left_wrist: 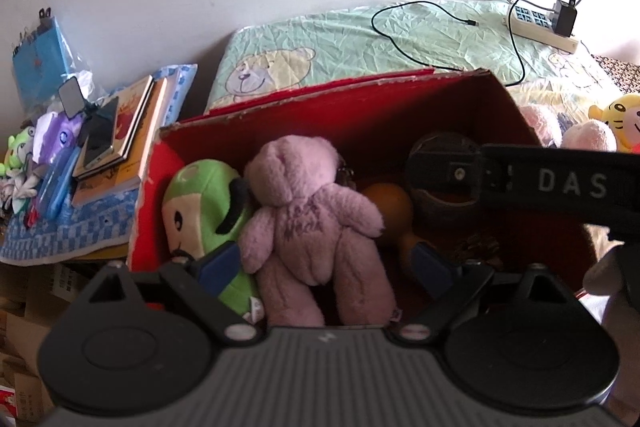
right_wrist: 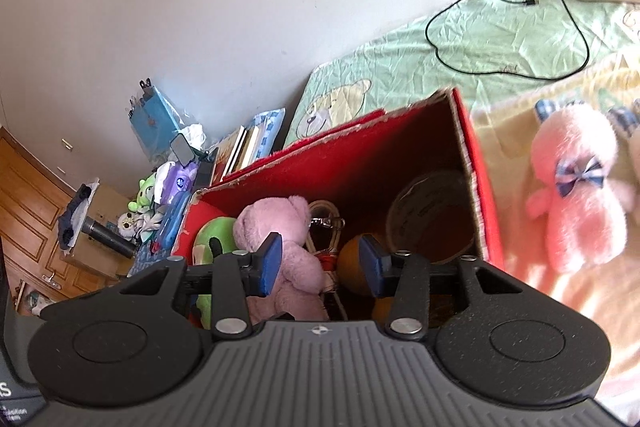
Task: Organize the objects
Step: 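Move the right gripper from the box to the yellow tiger plush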
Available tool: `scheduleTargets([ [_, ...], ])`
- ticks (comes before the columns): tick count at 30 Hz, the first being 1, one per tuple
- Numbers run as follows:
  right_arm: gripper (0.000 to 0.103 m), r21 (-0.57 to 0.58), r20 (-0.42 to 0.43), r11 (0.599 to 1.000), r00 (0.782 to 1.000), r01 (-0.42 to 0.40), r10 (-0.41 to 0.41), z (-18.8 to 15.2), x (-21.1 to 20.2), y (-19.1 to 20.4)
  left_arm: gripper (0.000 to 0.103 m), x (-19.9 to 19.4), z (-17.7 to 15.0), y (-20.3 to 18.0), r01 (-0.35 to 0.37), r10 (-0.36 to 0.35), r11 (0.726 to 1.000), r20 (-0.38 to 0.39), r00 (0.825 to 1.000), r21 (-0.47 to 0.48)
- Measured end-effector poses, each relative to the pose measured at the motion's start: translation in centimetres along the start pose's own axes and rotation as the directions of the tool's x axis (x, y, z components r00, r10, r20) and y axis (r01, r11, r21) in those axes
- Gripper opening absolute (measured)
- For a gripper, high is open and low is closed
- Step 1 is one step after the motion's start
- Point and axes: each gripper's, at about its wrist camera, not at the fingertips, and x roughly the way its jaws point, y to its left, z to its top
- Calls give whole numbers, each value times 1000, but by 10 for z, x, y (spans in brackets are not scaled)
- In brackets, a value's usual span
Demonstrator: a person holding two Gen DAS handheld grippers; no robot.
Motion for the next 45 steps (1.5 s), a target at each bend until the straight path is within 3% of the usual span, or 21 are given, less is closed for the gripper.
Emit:
scheduleTargets([
  [7, 47, -6, 42, 999, 998, -41, 41, 7, -29, -9, 92, -17, 9, -22, -18, 18, 1000, 38, 999, -2],
  [20, 48, -12, 72, 999, 997, -42, 42, 17, -78, -44, 92, -36, 21, -84, -28, 28, 1000, 51, 998, -3],
  [35, 54, 21, 82, 1000, 997, 1, -2, 26, -133, -112, 92, -46, 33, -173, 12, -14, 999, 58, 998, 31],
  [45, 54, 65, 73, 997, 996, 50, -55, 22, -160, -153, 93, -31, 33, -230, 39, -39, 996, 5, 999, 77],
])
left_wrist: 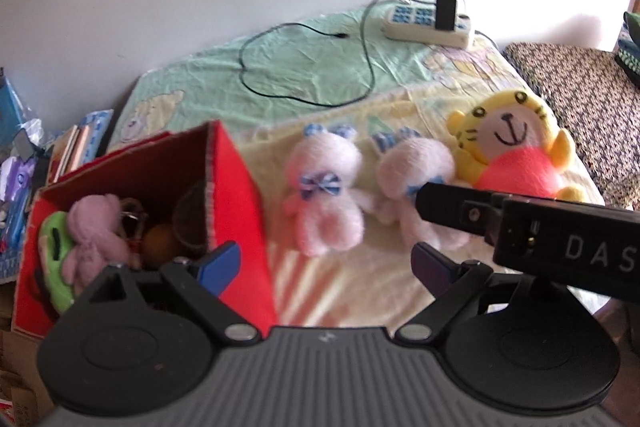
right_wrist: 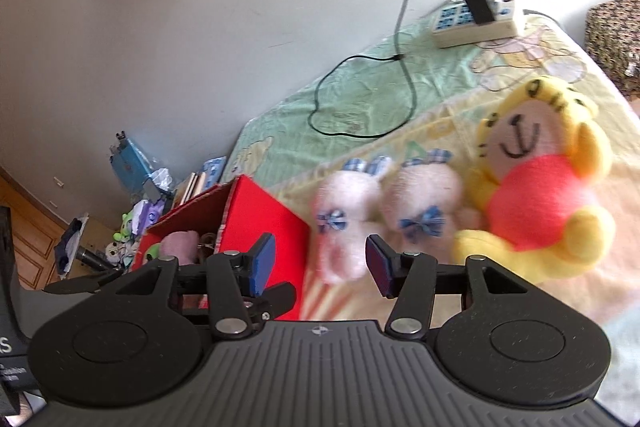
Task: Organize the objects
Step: 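Move the right gripper from the box to the yellow tiger plush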
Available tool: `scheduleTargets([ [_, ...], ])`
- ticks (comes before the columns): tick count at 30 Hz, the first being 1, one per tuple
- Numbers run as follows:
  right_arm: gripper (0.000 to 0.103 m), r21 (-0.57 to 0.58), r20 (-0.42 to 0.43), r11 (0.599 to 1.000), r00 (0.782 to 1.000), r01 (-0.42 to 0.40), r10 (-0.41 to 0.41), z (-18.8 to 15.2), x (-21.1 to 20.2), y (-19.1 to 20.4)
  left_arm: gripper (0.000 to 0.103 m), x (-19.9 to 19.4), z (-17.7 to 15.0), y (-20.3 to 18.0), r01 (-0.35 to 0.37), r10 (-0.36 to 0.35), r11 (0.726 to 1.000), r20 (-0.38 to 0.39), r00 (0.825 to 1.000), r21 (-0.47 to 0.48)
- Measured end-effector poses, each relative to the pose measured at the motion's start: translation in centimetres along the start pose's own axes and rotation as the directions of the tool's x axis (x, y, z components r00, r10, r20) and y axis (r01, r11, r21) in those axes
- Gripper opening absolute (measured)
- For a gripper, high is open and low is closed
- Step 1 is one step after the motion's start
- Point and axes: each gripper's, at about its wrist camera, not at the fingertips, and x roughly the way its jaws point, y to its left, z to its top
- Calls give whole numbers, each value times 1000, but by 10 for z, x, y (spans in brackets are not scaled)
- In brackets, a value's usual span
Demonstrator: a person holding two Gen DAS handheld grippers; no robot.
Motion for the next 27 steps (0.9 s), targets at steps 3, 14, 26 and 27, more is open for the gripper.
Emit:
scheduleTargets([
  [3, 54, 19, -2, 1000, 1000, 16, -16, 0, -7, -11, 93, 6, 0, -14, 8, -8, 1000, -17, 1000, 18],
  [14, 54, 69, -2, 995, 998, 66, -66, -2, -26, -50, 94, 24, 0, -52, 43, -38, 997, -64, 997, 69],
  [26, 54, 107, -57, 984, 989, 143, -137, -13, -32, -85, 95, 48, -12, -71, 80, -69, 994, -137, 988, 70],
  [27, 54, 114, -59, 982, 988, 151, -145, -15, -33, -88, 95, 49, -13, -72, 81, -71, 994, -141, 988, 70],
])
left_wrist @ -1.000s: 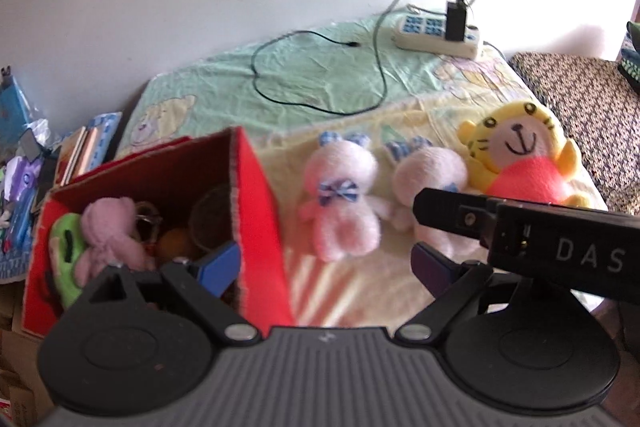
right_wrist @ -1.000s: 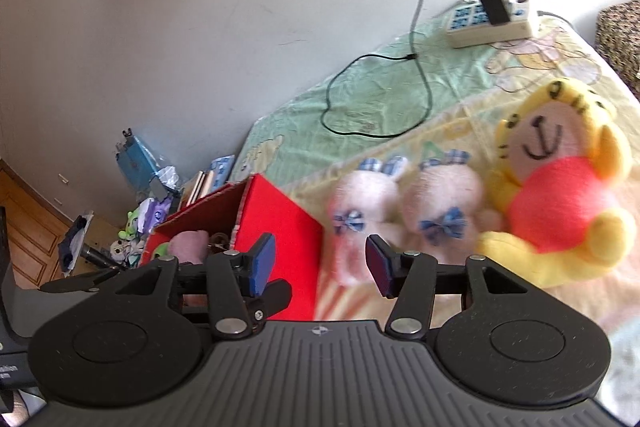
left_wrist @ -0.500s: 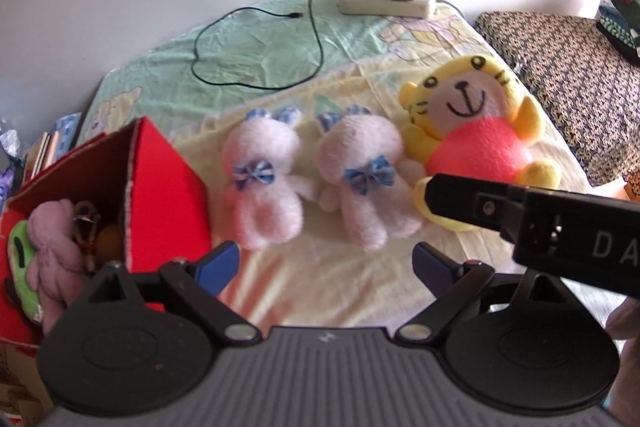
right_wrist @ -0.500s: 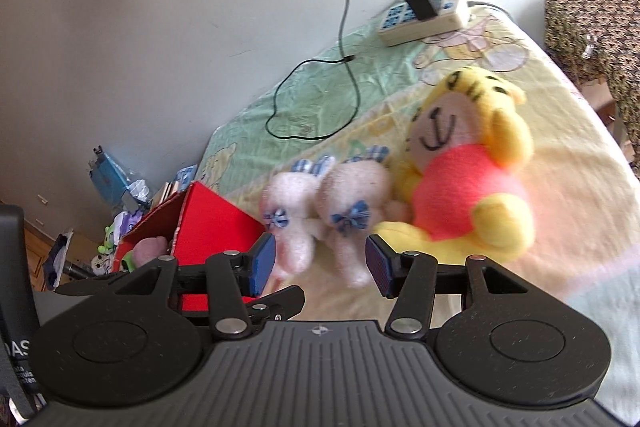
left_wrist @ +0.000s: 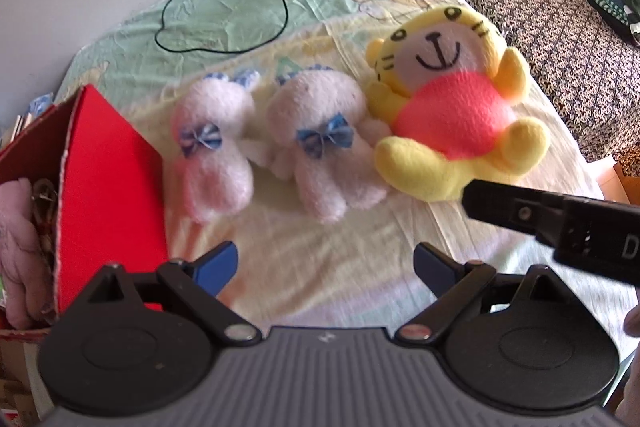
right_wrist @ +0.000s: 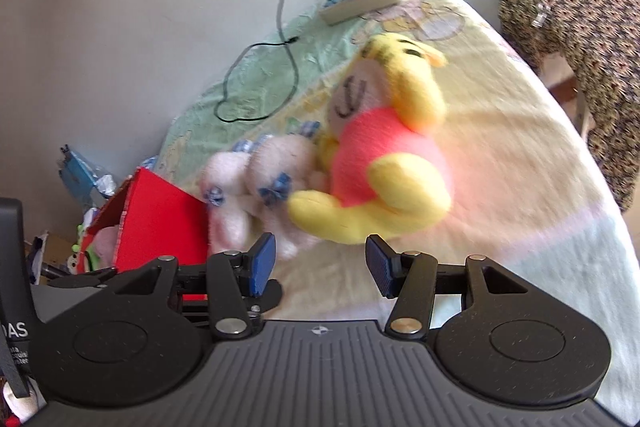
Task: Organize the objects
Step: 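Move the right gripper from the box to the yellow tiger plush, then grasp the yellow tiger plush by its red belly with the right gripper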
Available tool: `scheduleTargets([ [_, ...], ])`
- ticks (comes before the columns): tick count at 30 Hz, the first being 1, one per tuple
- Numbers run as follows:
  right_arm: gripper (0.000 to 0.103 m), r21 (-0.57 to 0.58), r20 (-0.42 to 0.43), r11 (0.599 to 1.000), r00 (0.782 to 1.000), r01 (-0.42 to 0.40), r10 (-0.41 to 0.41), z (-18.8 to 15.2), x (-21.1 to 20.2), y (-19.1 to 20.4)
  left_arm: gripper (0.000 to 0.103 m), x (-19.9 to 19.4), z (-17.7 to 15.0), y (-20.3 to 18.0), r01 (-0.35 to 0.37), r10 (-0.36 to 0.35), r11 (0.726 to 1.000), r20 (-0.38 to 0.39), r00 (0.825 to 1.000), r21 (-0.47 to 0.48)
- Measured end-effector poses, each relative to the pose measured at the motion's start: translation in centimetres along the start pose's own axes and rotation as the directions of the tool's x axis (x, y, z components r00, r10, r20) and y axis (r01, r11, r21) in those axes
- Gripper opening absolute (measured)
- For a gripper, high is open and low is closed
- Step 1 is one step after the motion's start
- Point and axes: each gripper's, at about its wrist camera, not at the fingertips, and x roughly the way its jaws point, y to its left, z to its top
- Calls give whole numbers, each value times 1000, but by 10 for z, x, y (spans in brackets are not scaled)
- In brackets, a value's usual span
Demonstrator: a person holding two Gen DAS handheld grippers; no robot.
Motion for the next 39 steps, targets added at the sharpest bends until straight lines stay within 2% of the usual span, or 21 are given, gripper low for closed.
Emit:
scheduleTargets([
  [16, 54, 123, -14, 988, 995, 96, -95, 0, -3, -48, 99, 21, -3, -26, 59, -59, 997, -18, 998, 41],
  [20, 54, 165, -4, 979, 992, 122, -122, 0, -7, -62, 100, 21, 1, -29, 107, -106, 993, -15, 994, 49],
  [25, 54, 223, 25, 967, 991, 120, -129, 5, -14, -76, 101, 15, 10, -27, 211, -211, 977, 13, 977, 42],
  [30, 55, 258, 56, 960, 991, 104, -122, 14, -17, -83, 101, 14, 28, -24, 326, -326, 945, 10, 945, 26],
  [35, 56, 301, 113, 953, 990, 41, -78, 30, -18, -87, 101, 22, 49, -29, 338, -338, 941, 13, 941, 37],
  [39, 62, 318, 161, 948, 987, -24, -29, 45, -17, -86, 101, 31, 59, -27, 382, -382, 924, 16, 924, 15],
])
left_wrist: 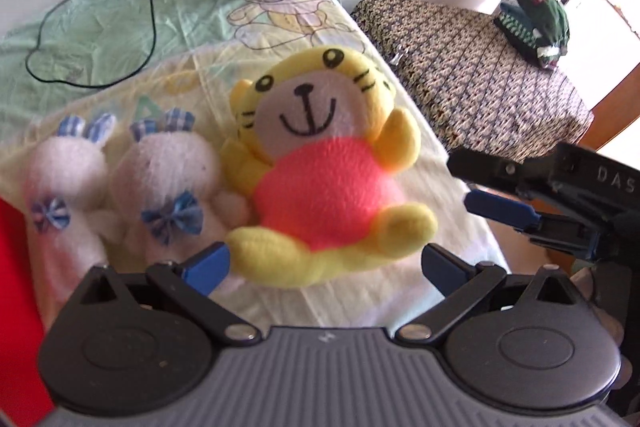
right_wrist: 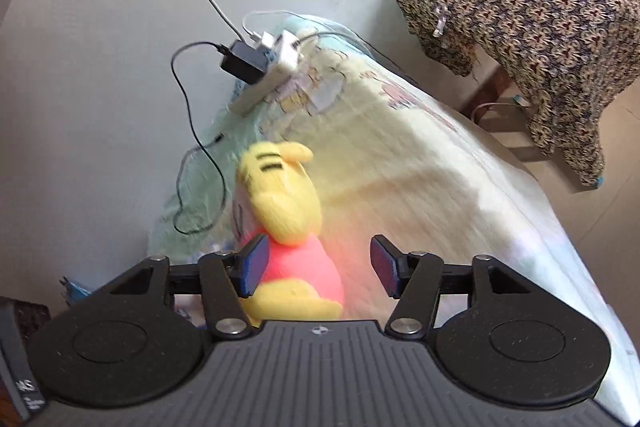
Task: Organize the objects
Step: 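Grasp the yellow tiger plush by its red belly with the right gripper, then lift the yellow tiger plush off the bed with the right gripper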
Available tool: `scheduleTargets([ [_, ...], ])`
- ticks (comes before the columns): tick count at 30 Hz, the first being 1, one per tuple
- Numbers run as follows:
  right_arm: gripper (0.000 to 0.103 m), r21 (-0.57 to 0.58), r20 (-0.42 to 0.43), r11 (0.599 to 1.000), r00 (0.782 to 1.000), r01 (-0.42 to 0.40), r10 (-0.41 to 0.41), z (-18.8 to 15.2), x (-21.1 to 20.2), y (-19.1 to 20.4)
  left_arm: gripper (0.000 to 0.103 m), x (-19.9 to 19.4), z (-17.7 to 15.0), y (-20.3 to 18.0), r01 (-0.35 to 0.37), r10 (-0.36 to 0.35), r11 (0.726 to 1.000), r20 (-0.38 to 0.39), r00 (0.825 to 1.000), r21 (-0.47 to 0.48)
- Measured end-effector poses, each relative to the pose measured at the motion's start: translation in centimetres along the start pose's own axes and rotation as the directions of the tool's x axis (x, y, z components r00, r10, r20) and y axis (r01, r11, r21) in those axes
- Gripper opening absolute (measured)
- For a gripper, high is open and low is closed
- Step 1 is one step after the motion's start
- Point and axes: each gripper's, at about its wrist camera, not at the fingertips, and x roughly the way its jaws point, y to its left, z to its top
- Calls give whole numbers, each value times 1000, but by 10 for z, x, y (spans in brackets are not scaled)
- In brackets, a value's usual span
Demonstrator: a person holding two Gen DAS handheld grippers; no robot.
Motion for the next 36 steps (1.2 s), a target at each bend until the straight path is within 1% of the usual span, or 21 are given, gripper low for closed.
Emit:
scheduleTargets([
  [2, 64, -5, -8, 1000, 1000, -24, 24, 4, 6, 4, 101, 4, 3, 4, 14, -14, 1000, 7, 1000, -13],
  [5, 64, -16, -48, 998, 998, -52, 52, 7, 21, 9, 101, 9, 9, 6, 25, -25, 1000, 15, 1000, -10],
  [9, 64, -33, -96, 998, 994, -51, 47, 7, 43, 14, 101, 19, 16, 6, 28, -28, 1000, 16, 999, 12],
  [15, 64, -48, -160, 998, 987, -33, 25, 12, 74, 12, 103, 41, 21, 12, 91, -91, 996, -29, 995, -6],
  [20, 65, -14, -199, 998, 978, -61, 57, 13, 89, 7, 103, 48, 25, 11, 103, -103, 995, -23, 994, 9],
  [21, 64, -6, -209, 998, 976, -69, 66, 13, 91, 6, 103, 50, 25, 11, 105, -105, 994, -25, 994, 8],
  [28, 50, 30, -234, 993, 965, -115, 119, 13, 89, 1, 103, 49, 25, 12, 121, -121, 993, -27, 992, 2],
  [32, 47, 59, -232, 990, 962, -131, 142, 13, 81, -2, 102, 41, 22, 5, 121, -121, 992, -23, 992, 26],
  [36, 47, 49, -221, 989, 965, -137, 145, 9, 68, -2, 102, 31, 16, 0, 140, -140, 989, -22, 990, 43],
])
